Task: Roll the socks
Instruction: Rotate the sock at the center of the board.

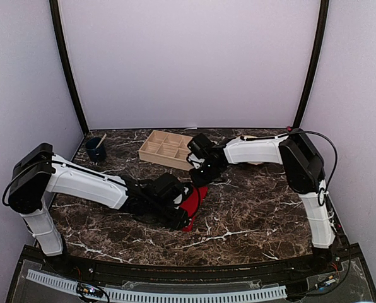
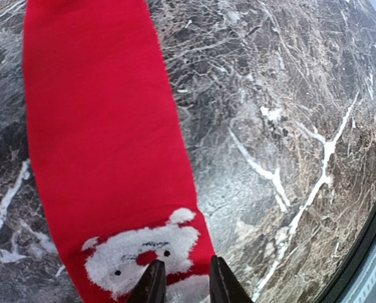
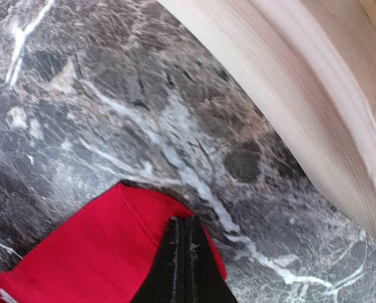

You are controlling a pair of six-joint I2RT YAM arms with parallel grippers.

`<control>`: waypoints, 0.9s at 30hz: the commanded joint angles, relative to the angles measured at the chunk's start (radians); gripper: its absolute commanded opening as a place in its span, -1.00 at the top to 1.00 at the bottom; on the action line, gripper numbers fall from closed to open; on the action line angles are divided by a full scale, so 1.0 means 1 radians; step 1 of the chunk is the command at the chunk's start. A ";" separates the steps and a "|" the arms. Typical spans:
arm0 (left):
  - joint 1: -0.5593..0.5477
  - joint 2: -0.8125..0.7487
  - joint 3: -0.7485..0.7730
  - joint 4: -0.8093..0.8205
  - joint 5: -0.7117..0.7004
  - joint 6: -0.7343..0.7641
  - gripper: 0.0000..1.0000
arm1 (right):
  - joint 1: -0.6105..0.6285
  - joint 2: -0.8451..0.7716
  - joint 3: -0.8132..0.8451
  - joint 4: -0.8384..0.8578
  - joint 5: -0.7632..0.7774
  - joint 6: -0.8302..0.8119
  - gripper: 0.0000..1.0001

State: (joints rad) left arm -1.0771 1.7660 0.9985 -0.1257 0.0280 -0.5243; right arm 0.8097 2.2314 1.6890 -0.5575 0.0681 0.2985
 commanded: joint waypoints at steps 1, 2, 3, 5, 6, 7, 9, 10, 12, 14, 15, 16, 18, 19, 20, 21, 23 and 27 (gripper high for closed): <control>-0.013 0.005 -0.009 0.037 0.036 -0.015 0.48 | 0.010 0.057 0.062 -0.024 -0.050 -0.033 1.00; -0.015 0.008 -0.009 0.041 0.041 -0.016 0.48 | 0.013 0.064 0.072 -0.024 -0.054 -0.036 1.00; -0.016 0.012 -0.006 0.045 0.044 -0.018 0.48 | 0.019 0.072 0.081 -0.025 -0.057 -0.039 1.00; -0.021 0.022 -0.002 0.052 0.049 -0.020 0.48 | 0.030 0.087 0.099 -0.030 -0.059 -0.046 1.00; -0.023 0.025 0.001 0.052 0.049 -0.020 0.48 | 0.035 0.094 0.105 -0.032 -0.059 -0.049 1.00; -0.027 0.029 0.005 0.057 0.051 -0.019 0.48 | 0.039 0.099 0.111 -0.033 -0.058 -0.050 1.00; -0.031 0.038 0.012 0.066 0.057 -0.019 0.48 | 0.044 0.105 0.119 -0.032 -0.060 -0.053 1.00; -0.032 0.042 0.015 0.073 0.062 -0.017 0.48 | 0.046 0.106 0.121 -0.029 -0.061 -0.053 1.00; -0.035 0.052 0.025 0.083 0.068 -0.015 0.48 | 0.048 0.108 0.129 -0.027 -0.061 -0.056 1.00; -0.038 0.056 0.035 0.086 0.070 -0.011 0.48 | 0.051 0.108 0.138 -0.027 -0.061 -0.063 1.00; -0.039 0.055 0.039 0.086 0.067 -0.009 0.48 | 0.053 0.106 0.141 -0.029 -0.057 -0.067 0.99; -0.041 0.049 0.042 0.085 0.061 -0.008 0.48 | 0.055 0.102 0.145 -0.031 -0.054 -0.071 0.98; -0.042 0.027 0.041 0.086 0.035 -0.009 0.47 | 0.057 0.083 0.144 -0.029 -0.040 -0.080 0.90; -0.043 0.012 0.037 0.088 0.020 -0.009 0.46 | 0.058 0.071 0.139 -0.025 -0.034 -0.083 0.82; -0.044 -0.003 0.031 0.092 0.006 -0.009 0.44 | 0.057 0.059 0.132 -0.017 -0.029 -0.086 0.74; -0.043 -0.020 0.026 0.098 -0.007 -0.009 0.43 | 0.057 0.046 0.124 -0.010 -0.025 -0.089 0.66; -0.044 -0.046 0.019 0.104 -0.028 -0.005 0.39 | 0.057 0.018 0.107 0.010 -0.020 -0.098 0.48; -0.044 -0.087 0.022 0.087 -0.058 -0.003 0.36 | 0.062 -0.045 0.075 0.044 0.000 -0.115 0.16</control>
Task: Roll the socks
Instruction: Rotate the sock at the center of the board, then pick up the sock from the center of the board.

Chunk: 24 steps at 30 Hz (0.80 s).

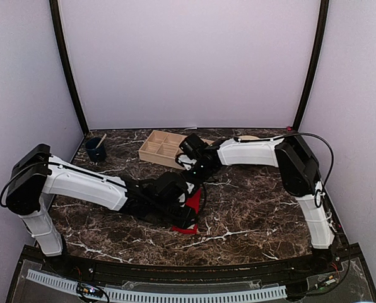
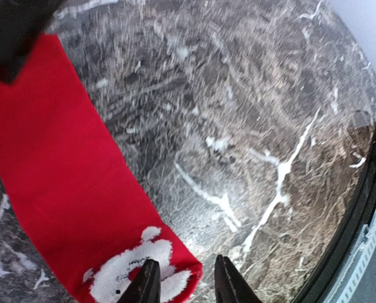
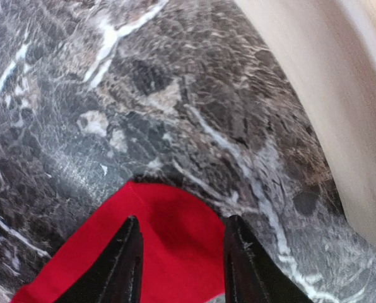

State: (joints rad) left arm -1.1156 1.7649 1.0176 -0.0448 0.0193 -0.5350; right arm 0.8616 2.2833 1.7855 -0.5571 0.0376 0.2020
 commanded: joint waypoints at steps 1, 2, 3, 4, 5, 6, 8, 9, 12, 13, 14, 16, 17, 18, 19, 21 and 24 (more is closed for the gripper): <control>-0.005 -0.103 0.000 0.005 -0.057 0.005 0.36 | 0.011 -0.114 -0.025 0.048 0.036 -0.023 0.07; -0.007 -0.119 -0.007 0.004 -0.068 0.004 0.35 | 0.011 -0.129 -0.030 0.052 0.042 -0.028 -0.02; -0.007 -0.140 -0.017 0.005 -0.079 0.002 0.34 | 0.012 -0.148 -0.038 0.061 0.050 -0.032 -0.11; -0.009 -0.162 -0.027 0.006 -0.094 0.001 0.34 | 0.013 -0.163 -0.047 0.069 0.058 -0.037 -0.19; -0.010 -0.183 -0.040 0.008 -0.107 0.002 0.33 | 0.014 -0.179 -0.059 0.078 0.065 -0.039 -0.27; -0.011 -0.206 -0.053 0.007 -0.123 0.003 0.33 | 0.015 -0.197 -0.070 0.086 0.072 -0.041 -0.40; -0.013 -0.260 -0.086 -0.002 -0.164 0.007 0.32 | 0.017 -0.228 -0.095 0.103 0.086 -0.042 -0.64; -0.014 -0.287 -0.104 -0.003 -0.183 0.009 0.31 | 0.018 -0.253 -0.109 0.114 0.093 -0.042 -0.74; -0.019 -0.373 -0.168 0.004 -0.242 0.021 0.30 | 0.026 -0.321 -0.168 0.168 0.130 -0.042 -0.99; -0.020 -0.402 -0.195 0.014 -0.265 0.027 0.30 | 0.028 -0.348 -0.193 0.207 0.139 -0.044 -0.99; -0.021 -0.434 -0.224 0.028 -0.287 0.031 0.29 | 0.028 -0.378 -0.227 0.254 0.145 -0.047 -0.99; -0.023 -0.492 -0.284 0.071 -0.316 0.046 0.27 | 0.028 -0.434 -0.312 0.385 0.157 -0.027 -0.99; -0.024 -0.520 -0.321 0.096 -0.324 0.055 0.26 | 0.027 -0.456 -0.342 0.449 0.166 -0.021 -0.99; -0.024 -0.542 -0.344 0.118 -0.334 0.063 0.24 | 0.025 -0.470 -0.360 0.499 0.166 -0.021 -0.99; -0.026 -0.566 -0.362 0.138 -0.340 0.072 0.22 | 0.019 -0.474 -0.364 0.528 0.166 -0.021 -0.99; -0.026 -0.611 -0.398 0.180 -0.353 0.102 0.12 | 0.006 -0.460 -0.327 0.523 0.112 0.007 -0.99; -0.025 -0.662 -0.437 0.229 -0.378 0.152 -0.05 | -0.002 -0.412 -0.222 0.411 0.015 -0.018 -0.67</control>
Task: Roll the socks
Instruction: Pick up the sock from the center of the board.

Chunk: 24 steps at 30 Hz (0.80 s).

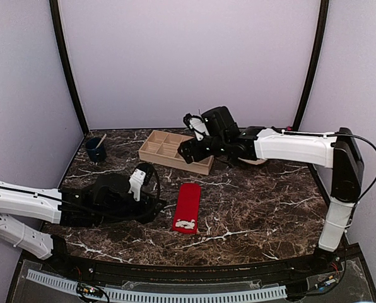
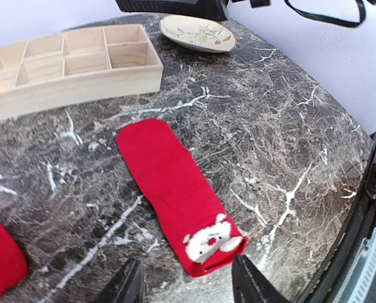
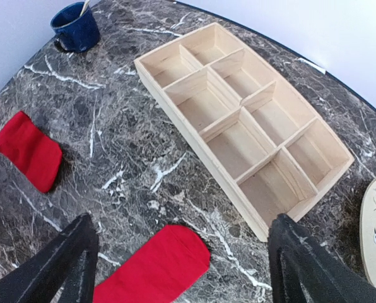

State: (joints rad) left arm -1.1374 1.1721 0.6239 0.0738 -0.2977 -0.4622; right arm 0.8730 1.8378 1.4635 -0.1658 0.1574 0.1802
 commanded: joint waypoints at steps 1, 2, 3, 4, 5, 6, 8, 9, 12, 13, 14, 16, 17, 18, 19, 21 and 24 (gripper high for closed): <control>-0.004 -0.074 -0.051 0.119 -0.068 0.091 -0.10 | -0.012 0.040 0.117 -0.011 -0.123 -0.004 -0.59; -0.004 -0.073 -0.054 0.118 -0.075 0.100 -0.11 | -0.008 0.034 0.111 -0.025 -0.117 -0.006 -0.55; -0.004 -0.068 -0.050 0.109 -0.077 0.105 -0.12 | -0.001 0.018 0.086 -0.020 -0.093 -0.001 -0.53; -0.004 -0.062 -0.044 0.094 -0.076 0.104 -0.12 | 0.006 -0.006 0.052 -0.008 -0.067 0.002 -0.51; -0.004 -0.057 -0.043 0.075 -0.069 0.100 -0.12 | 0.013 -0.041 0.014 0.005 -0.051 0.006 -0.50; -0.005 -0.054 -0.046 0.071 -0.063 0.095 -0.12 | 0.023 -0.064 -0.022 0.001 -0.041 0.006 -0.49; -0.005 -0.056 -0.072 0.078 -0.048 0.078 -0.09 | 0.053 -0.095 -0.071 -0.045 0.005 -0.003 -0.46; -0.005 -0.060 -0.091 0.085 -0.039 0.071 -0.07 | 0.077 -0.106 -0.093 -0.073 0.044 -0.011 -0.46; -0.011 -0.063 -0.140 0.119 -0.008 0.054 0.02 | 0.162 -0.136 -0.172 -0.128 0.165 -0.025 -0.45; -0.011 -0.062 -0.153 0.136 0.009 0.052 0.05 | 0.192 -0.145 -0.195 -0.142 0.191 -0.018 -0.44; -0.013 -0.057 -0.165 0.150 0.028 0.053 0.07 | 0.218 -0.156 -0.221 -0.152 0.205 -0.004 -0.43; -0.013 -0.041 -0.180 0.182 0.083 0.059 0.11 | 0.258 -0.179 -0.270 -0.159 0.205 0.028 -0.41; -0.014 -0.031 -0.183 0.194 0.112 0.064 0.12 | 0.273 -0.191 -0.294 -0.157 0.194 0.041 -0.38; -0.014 -0.018 -0.183 0.205 0.143 0.070 0.13 | 0.290 -0.205 -0.319 -0.149 0.182 0.050 -0.34; -0.015 -0.002 -0.184 0.214 0.172 0.077 0.13 | 0.306 -0.216 -0.356 -0.142 0.174 0.059 -0.31; -0.014 0.024 -0.181 0.233 0.218 0.084 0.13 | 0.334 -0.233 -0.398 -0.136 0.172 0.076 -0.27; -0.015 0.060 -0.179 0.268 0.265 0.104 0.14 | 0.363 -0.237 -0.436 -0.142 0.171 0.093 -0.26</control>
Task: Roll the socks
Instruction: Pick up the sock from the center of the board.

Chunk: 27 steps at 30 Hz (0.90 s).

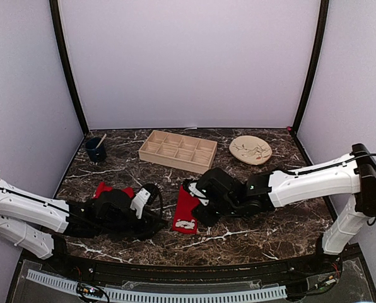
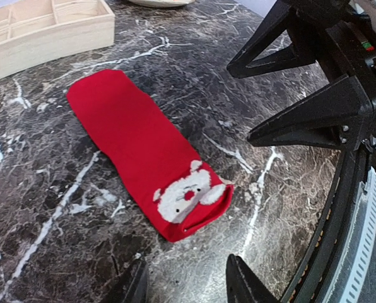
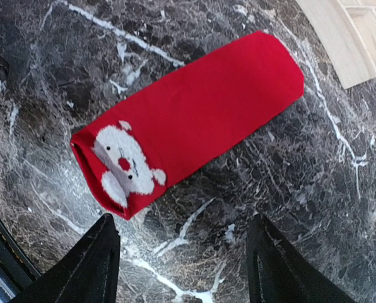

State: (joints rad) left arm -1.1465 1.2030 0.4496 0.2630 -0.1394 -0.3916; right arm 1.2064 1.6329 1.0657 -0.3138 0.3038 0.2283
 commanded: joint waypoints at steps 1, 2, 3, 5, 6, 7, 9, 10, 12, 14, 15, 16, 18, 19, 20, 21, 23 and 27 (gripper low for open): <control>-0.005 0.040 0.000 0.088 0.122 0.041 0.13 | 0.038 -0.032 -0.048 0.006 0.024 0.044 -0.25; -0.005 0.053 0.004 0.094 0.137 0.049 0.13 | 0.047 -0.032 -0.058 0.006 0.024 0.042 -0.24; -0.005 0.067 0.011 0.098 0.148 0.057 0.13 | 0.055 -0.032 -0.066 0.004 0.026 0.041 -0.25; -0.005 0.095 0.026 0.101 0.162 0.071 0.14 | 0.064 -0.033 -0.077 0.001 0.031 0.043 -0.24; -0.004 0.109 0.037 0.100 0.174 0.080 0.14 | 0.067 -0.032 -0.080 -0.001 0.037 0.047 -0.23; -0.004 0.123 0.049 0.096 0.187 0.091 0.15 | 0.071 -0.032 -0.082 -0.004 0.041 0.050 -0.24; -0.004 0.148 0.079 0.064 0.193 0.112 0.16 | 0.076 -0.073 -0.089 -0.009 0.063 0.062 -0.24; -0.005 0.160 0.095 0.038 0.194 0.121 0.17 | 0.077 -0.085 -0.096 -0.011 0.075 0.072 -0.24; -0.009 0.168 0.128 -0.018 0.178 0.154 0.21 | 0.077 -0.112 -0.114 -0.013 0.100 0.092 -0.24; -0.024 0.167 0.163 -0.078 0.132 0.202 0.23 | 0.077 -0.134 -0.132 -0.014 0.116 0.107 -0.24; -0.033 0.164 0.181 -0.106 0.107 0.226 0.23 | 0.077 -0.141 -0.139 -0.015 0.121 0.115 -0.25; -0.045 0.164 0.198 -0.130 0.086 0.263 0.24 | 0.077 -0.148 -0.145 -0.018 0.126 0.122 -0.25; -0.074 0.174 0.241 -0.187 0.025 0.314 0.28 | 0.077 -0.154 -0.154 -0.022 0.135 0.134 -0.25; -0.087 0.185 0.268 -0.237 0.000 0.336 0.32 | 0.077 -0.159 -0.157 -0.023 0.143 0.139 -0.26; -0.102 0.200 0.295 -0.274 -0.019 0.356 0.36 | 0.077 -0.165 -0.163 -0.023 0.151 0.146 -0.26; -0.116 0.215 0.322 -0.307 -0.034 0.375 0.39 | 0.077 -0.172 -0.169 -0.019 0.159 0.150 -0.26; -0.151 0.255 0.372 -0.381 -0.081 0.412 0.41 | 0.077 -0.193 -0.182 -0.010 0.167 0.156 -0.27; -0.199 0.357 0.478 -0.534 -0.230 0.472 0.42 | 0.075 -0.236 -0.201 -0.006 0.196 0.175 -0.29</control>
State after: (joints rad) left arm -1.3094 1.4891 0.8490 -0.0547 -0.2058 -0.0204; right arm 1.2758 1.4574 0.8795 -0.3405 0.4473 0.3676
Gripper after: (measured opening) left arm 0.292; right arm 0.640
